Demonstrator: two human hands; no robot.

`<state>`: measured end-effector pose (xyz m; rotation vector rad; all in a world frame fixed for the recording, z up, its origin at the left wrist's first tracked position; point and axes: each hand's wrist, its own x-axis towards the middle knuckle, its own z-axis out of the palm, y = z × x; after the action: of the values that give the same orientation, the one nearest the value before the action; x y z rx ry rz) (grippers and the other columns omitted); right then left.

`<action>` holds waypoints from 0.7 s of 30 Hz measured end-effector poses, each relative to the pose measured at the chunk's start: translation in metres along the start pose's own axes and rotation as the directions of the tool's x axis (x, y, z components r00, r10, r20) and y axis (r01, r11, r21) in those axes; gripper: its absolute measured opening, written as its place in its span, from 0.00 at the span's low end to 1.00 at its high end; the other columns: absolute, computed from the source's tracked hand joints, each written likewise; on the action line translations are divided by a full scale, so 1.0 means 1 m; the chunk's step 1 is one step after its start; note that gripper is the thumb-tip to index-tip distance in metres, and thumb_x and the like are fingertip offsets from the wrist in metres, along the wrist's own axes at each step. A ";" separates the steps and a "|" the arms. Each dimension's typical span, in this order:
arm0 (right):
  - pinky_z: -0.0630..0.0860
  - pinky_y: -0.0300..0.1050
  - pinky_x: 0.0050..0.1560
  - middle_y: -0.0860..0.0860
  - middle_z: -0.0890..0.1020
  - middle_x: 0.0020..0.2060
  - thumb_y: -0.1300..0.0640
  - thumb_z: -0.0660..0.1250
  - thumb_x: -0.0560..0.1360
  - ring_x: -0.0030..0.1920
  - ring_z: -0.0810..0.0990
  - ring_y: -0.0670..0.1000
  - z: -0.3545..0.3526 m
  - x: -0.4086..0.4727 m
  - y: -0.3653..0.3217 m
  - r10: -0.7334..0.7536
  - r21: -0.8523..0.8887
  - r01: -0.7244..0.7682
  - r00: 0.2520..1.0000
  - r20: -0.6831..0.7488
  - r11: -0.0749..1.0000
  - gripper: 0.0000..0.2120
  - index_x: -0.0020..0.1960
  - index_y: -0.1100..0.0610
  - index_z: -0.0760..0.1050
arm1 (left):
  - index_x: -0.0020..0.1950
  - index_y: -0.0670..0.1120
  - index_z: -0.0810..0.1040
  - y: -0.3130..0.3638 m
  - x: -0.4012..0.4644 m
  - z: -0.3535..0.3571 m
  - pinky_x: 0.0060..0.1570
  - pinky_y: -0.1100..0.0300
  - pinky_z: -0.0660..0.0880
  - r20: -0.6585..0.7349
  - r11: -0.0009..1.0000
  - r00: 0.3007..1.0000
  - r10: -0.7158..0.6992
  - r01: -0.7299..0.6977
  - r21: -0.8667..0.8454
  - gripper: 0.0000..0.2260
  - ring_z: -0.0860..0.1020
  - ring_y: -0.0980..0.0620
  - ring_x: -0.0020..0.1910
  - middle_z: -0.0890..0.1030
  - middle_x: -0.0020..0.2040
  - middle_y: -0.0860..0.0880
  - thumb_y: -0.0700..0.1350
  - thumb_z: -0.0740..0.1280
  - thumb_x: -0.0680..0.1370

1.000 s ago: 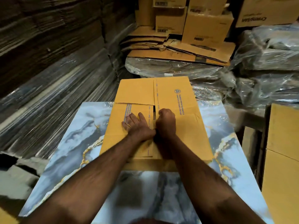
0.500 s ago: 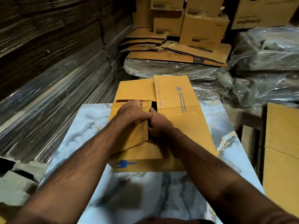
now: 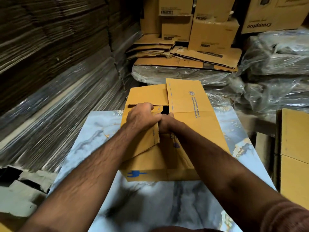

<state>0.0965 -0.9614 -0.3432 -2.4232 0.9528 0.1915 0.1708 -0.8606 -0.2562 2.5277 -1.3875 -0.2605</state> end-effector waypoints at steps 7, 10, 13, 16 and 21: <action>0.68 0.53 0.53 0.51 0.81 0.51 0.36 0.64 0.72 0.54 0.77 0.56 -0.026 -0.045 -0.008 -0.288 -0.263 0.212 0.911 -0.295 0.941 0.21 0.56 0.49 0.78 | 0.69 0.51 0.74 -0.011 0.016 -0.010 0.55 0.53 0.76 -0.003 0.995 0.997 -0.073 0.073 -0.074 0.26 0.77 0.44 0.59 0.80 0.62 0.48 0.60 0.65 0.73; 0.69 0.53 0.51 0.51 0.81 0.43 0.34 0.63 0.72 0.49 0.77 0.55 -0.034 -0.058 -0.015 -0.339 -0.298 0.237 0.869 -0.361 0.925 0.21 0.53 0.50 0.78 | 0.68 0.50 0.75 -0.013 0.018 -0.012 0.57 0.52 0.75 -0.014 0.994 0.997 -0.075 0.074 -0.082 0.25 0.77 0.45 0.61 0.79 0.64 0.47 0.59 0.65 0.75; 0.68 0.52 0.50 0.49 0.79 0.38 0.33 0.58 0.71 0.47 0.76 0.53 -0.037 -0.074 -0.020 -0.380 -0.314 0.264 0.832 -0.404 0.912 0.25 0.55 0.49 0.79 | 0.64 0.51 0.79 -0.016 0.020 -0.015 0.57 0.51 0.76 -0.002 0.994 0.997 -0.077 0.076 -0.075 0.22 0.78 0.45 0.58 0.80 0.62 0.48 0.59 0.65 0.74; 0.67 0.50 0.48 0.47 0.76 0.34 0.30 0.55 0.69 0.43 0.77 0.52 -0.041 -0.088 -0.026 -0.401 -0.336 0.267 0.804 -0.440 0.903 0.28 0.54 0.49 0.80 | 0.55 0.52 0.82 -0.016 0.024 -0.021 0.55 0.50 0.77 0.040 0.994 0.997 -0.065 0.068 -0.091 0.15 0.79 0.46 0.52 0.82 0.55 0.50 0.58 0.66 0.74; 0.64 0.49 0.47 0.48 0.79 0.36 0.27 0.55 0.69 0.44 0.77 0.53 -0.046 -0.124 -0.042 -0.477 -0.424 0.287 0.753 -0.454 0.859 0.31 0.49 0.51 0.79 | 0.54 0.52 0.83 -0.026 0.030 -0.025 0.51 0.54 0.77 0.063 0.991 0.997 -0.048 0.055 -0.118 0.14 0.78 0.47 0.51 0.81 0.53 0.50 0.58 0.68 0.75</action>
<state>0.0294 -0.8857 -0.2480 -3.0080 0.6302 -0.5785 0.2142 -0.8699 -0.2413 2.4782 -1.2881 -0.4196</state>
